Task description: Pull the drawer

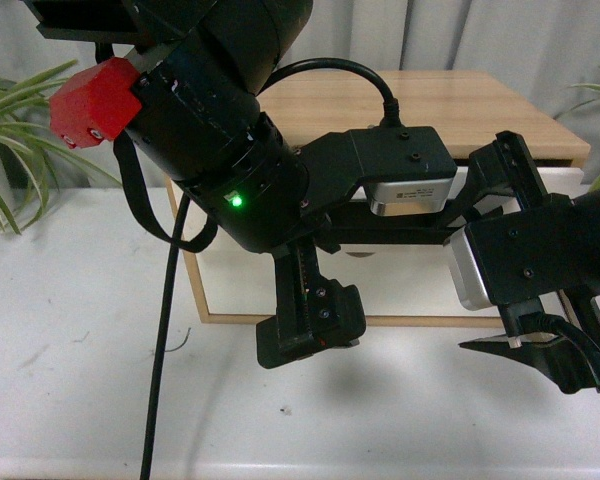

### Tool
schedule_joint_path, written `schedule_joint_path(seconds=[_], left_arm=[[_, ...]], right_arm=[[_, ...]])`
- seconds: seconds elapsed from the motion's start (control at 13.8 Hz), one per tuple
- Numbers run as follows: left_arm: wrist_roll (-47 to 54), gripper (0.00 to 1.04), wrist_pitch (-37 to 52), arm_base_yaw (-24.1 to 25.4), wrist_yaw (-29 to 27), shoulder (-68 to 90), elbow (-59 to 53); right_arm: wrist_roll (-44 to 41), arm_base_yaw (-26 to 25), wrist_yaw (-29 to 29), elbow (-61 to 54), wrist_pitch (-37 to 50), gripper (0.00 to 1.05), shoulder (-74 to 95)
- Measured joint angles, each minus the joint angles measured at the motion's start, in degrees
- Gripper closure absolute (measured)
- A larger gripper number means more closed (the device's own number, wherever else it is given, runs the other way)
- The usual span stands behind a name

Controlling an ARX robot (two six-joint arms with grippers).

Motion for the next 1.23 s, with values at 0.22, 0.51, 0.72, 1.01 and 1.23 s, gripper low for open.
schedule_joint_path(seconds=[0.22, 0.51, 0.72, 1.01, 1.23], left_arm=[[-0.7, 0.07, 0.4, -0.2, 0.7, -2.6, -3.2], [-1.8, 0.07, 2.2, -1.1, 1.0, -6.4, -8.5], [-2.2, 0.07, 4.0, -2.1, 0.9, -9.7, -13.4], [-2.9, 0.07, 5.4, -2.6, 1.1, -13.3, -18.0], [-3.1, 0.07, 5.3, -2.6, 1.3, -13.7, -18.3]], right_arm=[[1.3, 0.7, 0.6, -3.2, -0.3, 0.06, -3.0], [3.4, 2.0, 1.6, -8.2, -0.5, 0.06, -7.8], [4.1, 3.3, 2.9, -12.6, 0.0, 0.06, -11.8], [7.1, 5.7, 4.8, -17.6, 2.4, 0.06, -15.3], [7.1, 5.7, 4.7, -18.0, 2.6, 0.06, -15.5]])
